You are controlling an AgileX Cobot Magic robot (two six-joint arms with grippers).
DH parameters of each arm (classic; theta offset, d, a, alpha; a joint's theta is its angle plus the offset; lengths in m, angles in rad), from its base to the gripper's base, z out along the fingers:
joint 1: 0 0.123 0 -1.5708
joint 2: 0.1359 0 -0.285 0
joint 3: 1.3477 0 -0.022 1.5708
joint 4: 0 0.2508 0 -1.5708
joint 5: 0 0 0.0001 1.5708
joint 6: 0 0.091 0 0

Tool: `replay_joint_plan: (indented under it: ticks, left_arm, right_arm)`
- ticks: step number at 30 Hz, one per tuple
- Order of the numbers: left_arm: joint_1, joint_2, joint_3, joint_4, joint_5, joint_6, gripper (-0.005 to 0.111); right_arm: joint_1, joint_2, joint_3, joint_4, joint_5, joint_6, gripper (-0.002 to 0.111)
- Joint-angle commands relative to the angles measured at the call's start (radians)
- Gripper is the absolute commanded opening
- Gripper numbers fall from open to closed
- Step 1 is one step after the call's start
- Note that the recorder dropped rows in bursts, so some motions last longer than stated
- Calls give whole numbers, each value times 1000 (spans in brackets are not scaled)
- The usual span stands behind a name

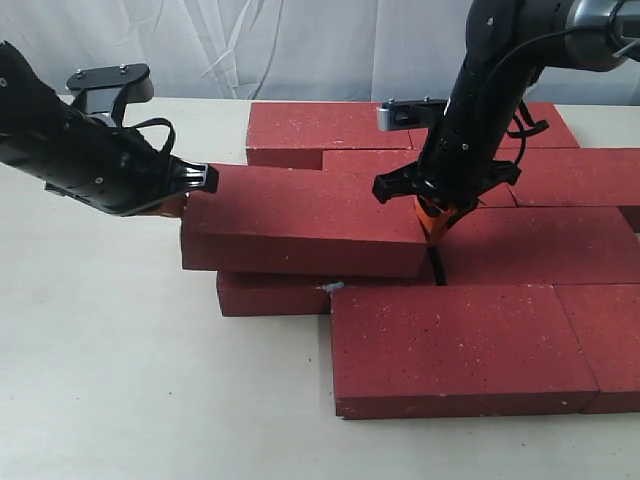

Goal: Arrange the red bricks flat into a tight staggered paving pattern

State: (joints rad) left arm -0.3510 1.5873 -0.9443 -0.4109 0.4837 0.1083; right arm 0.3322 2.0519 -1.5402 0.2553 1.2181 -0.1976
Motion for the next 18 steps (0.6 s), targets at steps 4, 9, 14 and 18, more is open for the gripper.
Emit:
replay_joint_plan:
  ticks: [4,9,14,18]
  left_arm:
    - [3,-6,-3,29,-11,4,0]
    - [23,8,-1,55,-15,4,0]
    - [72,11,-1,53,-11,0,0]
    - [91,13,-1,46,-9,0,0]
  right_arm:
    - [0,-17,20,-10,3,-11,-1]
    - [0,-17,20,-41,3,25,-1]
    - [0,-21,20,-82,-1,72,-1]
    - [0,-37,20,-60,-37,87,-1]
